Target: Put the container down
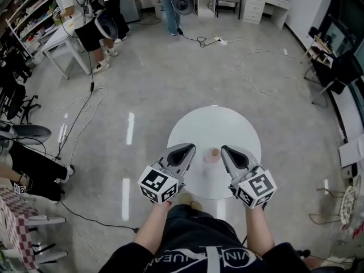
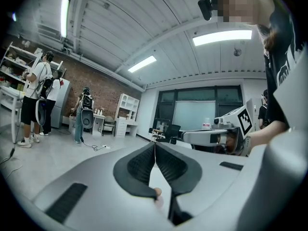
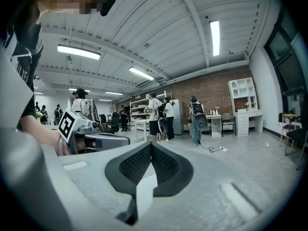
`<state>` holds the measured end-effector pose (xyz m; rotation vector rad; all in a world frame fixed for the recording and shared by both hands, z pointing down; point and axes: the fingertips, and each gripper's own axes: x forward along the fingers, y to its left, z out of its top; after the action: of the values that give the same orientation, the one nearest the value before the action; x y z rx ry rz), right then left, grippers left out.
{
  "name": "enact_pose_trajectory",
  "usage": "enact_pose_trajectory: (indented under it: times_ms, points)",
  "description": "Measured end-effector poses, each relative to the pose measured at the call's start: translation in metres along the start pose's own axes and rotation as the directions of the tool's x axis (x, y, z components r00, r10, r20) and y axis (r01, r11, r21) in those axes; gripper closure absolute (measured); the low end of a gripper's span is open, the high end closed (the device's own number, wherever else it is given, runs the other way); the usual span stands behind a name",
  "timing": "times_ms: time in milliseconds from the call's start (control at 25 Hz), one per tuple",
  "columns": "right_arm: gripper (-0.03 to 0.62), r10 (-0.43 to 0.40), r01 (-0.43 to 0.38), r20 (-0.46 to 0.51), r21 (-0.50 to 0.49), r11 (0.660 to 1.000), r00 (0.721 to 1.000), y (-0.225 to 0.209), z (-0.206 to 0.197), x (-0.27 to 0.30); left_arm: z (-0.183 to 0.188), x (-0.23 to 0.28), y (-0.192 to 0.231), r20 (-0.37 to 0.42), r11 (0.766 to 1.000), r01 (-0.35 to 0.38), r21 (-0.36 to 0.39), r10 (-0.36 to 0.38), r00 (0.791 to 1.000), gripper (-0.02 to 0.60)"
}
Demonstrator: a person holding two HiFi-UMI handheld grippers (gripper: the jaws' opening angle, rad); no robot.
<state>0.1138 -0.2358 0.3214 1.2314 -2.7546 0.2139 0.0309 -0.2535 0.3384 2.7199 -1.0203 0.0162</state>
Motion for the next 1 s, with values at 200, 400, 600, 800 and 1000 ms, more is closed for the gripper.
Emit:
enact_pose_trajectory:
  times_ms: [200, 400, 600, 800, 1000]
  points:
    - [0.588, -0.001, 0.001, 0.0, 0.003, 1.0, 1.0, 0.0, 0.003, 0.003, 0.003, -0.001, 0.003, 0.003, 1.0, -0.005, 0.002, 0.005, 1.0, 0.568]
    - [0.588, 0.01, -0.01, 0.003, -0.001, 1.0, 1.0, 0.001, 0.003, 0.004, 0.003, -0.002, 0.004, 0.005, 1.0, -0.011, 0.002, 0.011, 1.0, 0.568]
    - [0.588, 0.02, -0.02, 0.0, 0.001, 1.0, 1.0, 0.001, 0.001, 0.006, 0.001, -0.001, 0.005, 0.002, 1.0, -0.018, 0.0, 0.018, 1.0, 0.568]
    - [0.588, 0.03, -0.03, -0.004, 0.009, 0.999, 1.0, 0.004, -0.001, 0.009, 0.001, -0.005, 0.008, 0.001, 1.0, -0.029, -0.003, 0.029, 1.0, 0.568]
    - [0.588, 0.036, -0.036, -0.007, 0.021, 0.999, 0.999, 0.006, -0.005, 0.011, -0.003, -0.007, 0.009, -0.004, 0.999, -0.034, -0.006, 0.034, 0.999, 0.568]
